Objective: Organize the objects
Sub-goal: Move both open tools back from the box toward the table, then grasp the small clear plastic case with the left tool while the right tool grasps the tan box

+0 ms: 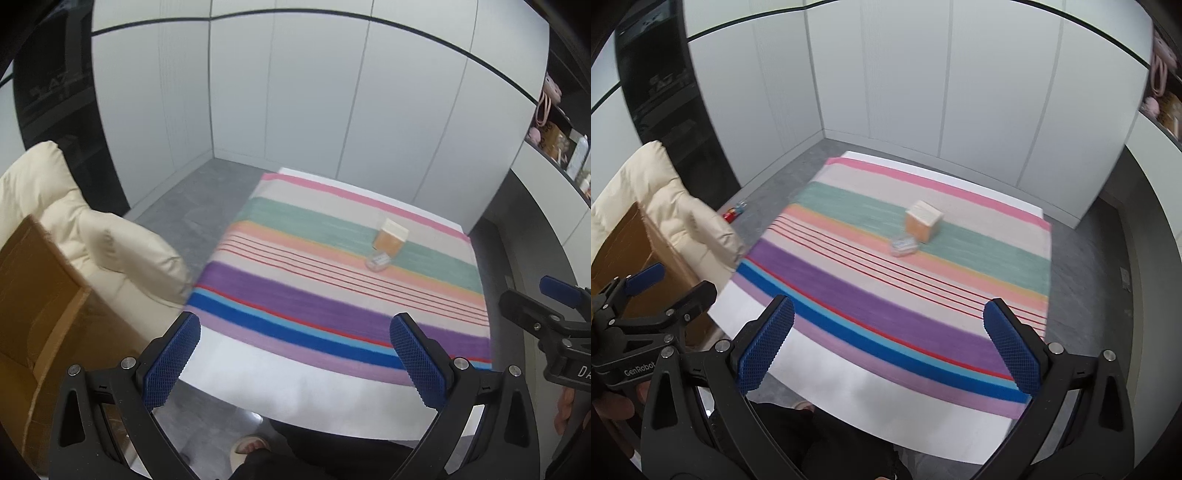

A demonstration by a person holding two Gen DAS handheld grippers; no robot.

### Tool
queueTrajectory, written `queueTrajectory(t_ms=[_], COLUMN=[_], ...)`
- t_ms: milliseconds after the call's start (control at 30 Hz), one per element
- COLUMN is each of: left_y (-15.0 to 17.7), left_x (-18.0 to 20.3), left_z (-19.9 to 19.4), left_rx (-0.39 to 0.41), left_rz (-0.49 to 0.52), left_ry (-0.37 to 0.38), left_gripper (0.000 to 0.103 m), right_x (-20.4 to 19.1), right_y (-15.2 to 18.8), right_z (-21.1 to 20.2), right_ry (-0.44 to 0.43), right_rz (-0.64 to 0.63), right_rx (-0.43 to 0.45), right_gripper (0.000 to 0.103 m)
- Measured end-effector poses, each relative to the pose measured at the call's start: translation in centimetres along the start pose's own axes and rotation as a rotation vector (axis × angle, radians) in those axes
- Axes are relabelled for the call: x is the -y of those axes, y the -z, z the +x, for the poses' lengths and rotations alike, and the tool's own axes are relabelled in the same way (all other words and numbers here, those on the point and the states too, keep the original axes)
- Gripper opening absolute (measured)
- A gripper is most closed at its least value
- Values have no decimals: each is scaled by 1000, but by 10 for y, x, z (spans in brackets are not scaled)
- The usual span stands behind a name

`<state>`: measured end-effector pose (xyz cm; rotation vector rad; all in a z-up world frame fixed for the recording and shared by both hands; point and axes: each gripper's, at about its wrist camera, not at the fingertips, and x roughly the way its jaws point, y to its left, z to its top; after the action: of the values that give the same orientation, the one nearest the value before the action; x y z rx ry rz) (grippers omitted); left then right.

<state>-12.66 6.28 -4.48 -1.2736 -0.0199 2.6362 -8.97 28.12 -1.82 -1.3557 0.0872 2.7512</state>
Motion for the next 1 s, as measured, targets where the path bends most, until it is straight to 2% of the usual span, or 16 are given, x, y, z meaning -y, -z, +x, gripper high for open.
queueTrajectory(t_ms=[167,267,433,733,867,1000], left_y=[-1,-2,-9,-28,-36,-43], left_x=[22,41,64,107,121,129], left_z=[13,23,50,131,175,214], left_rx=[-41,-57,-88,-141,-173,-184], left_rz=[11,58,110,223,249,270], left_ry=[43,49,59,94,113,128], left_gripper=[103,103,103,101,93,89], right_x=[32,53,80,108,116,123], right_y=[5,5,8,1,-5,-10], right_z=[-3,1,29,97,130,161], right_ry=[37,63,90,107,114,110], right_rz=[53,92,118,125,126,124], right_rx=[-1,4,-33,-71,-90,-109], right_gripper=[103,103,103,103,103,102])
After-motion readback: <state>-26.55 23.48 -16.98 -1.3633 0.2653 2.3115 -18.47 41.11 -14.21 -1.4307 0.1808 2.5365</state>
